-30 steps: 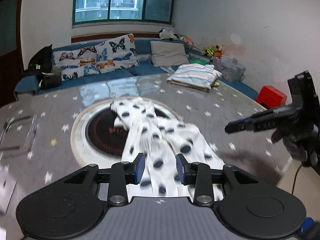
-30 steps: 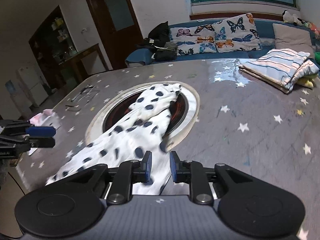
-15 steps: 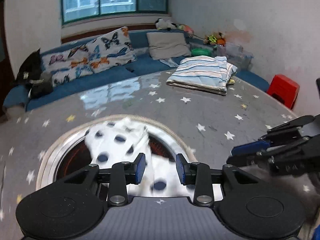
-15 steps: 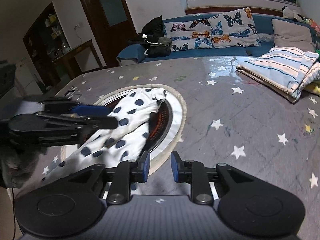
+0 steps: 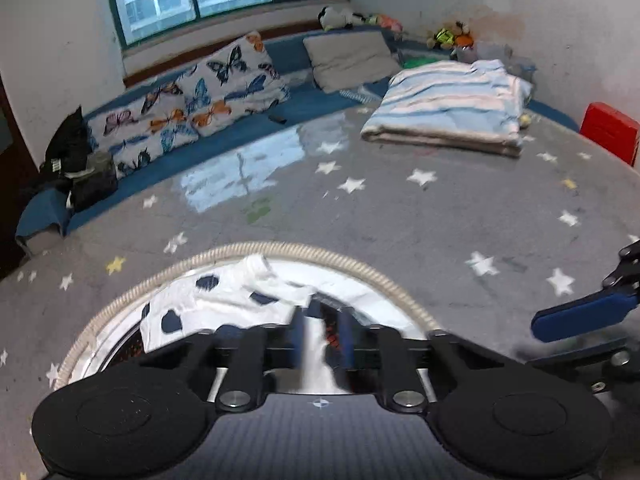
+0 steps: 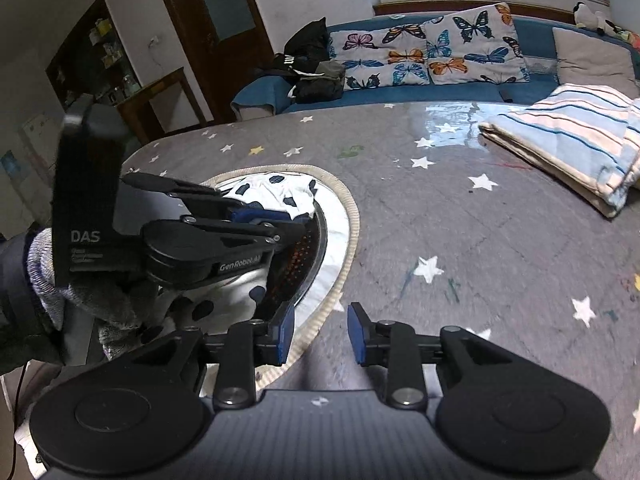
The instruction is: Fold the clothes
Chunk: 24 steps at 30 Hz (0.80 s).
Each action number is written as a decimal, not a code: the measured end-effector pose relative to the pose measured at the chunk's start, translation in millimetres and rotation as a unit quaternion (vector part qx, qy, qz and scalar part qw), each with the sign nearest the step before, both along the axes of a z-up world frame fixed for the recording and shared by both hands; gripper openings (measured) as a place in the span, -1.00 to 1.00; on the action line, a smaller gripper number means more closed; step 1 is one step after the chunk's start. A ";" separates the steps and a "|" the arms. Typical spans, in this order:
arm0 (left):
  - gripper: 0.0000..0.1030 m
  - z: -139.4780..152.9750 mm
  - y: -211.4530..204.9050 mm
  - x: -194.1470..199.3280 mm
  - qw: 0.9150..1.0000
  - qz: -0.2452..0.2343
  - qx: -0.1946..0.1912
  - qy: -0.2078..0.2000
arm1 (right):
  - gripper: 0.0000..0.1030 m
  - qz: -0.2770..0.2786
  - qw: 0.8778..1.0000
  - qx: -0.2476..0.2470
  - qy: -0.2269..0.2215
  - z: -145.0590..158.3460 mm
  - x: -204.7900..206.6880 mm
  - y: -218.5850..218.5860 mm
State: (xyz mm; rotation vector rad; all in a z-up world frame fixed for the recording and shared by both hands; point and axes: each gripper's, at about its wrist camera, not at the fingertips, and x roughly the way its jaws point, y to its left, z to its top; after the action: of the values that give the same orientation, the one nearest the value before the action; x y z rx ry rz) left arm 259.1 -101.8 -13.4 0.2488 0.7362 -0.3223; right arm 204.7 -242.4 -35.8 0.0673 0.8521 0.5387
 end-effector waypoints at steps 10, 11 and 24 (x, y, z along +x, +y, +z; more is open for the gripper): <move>-0.98 35.0 81.6 -13.7 0.994 0.078 -0.068 -0.034 | -0.44 0.037 0.999 0.000 -0.003 -3.7 22.9 33.9; -0.98 34.8 91.3 -16.8 0.993 0.090 -0.068 -0.034 | -0.44 0.042 0.999 -0.001 -0.002 -4.6 25.8 39.0; -0.97 19.5 198.9 -55.3 0.974 0.222 -0.052 -0.014 | -0.31 0.090 0.996 -0.016 -0.007 -17.3 67.1 102.8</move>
State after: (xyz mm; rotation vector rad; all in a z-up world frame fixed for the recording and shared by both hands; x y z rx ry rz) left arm 203.8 97.0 6.1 -0.0143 0.7238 0.0689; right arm 271.9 -139.6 -53.1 -0.0444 0.8569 0.6937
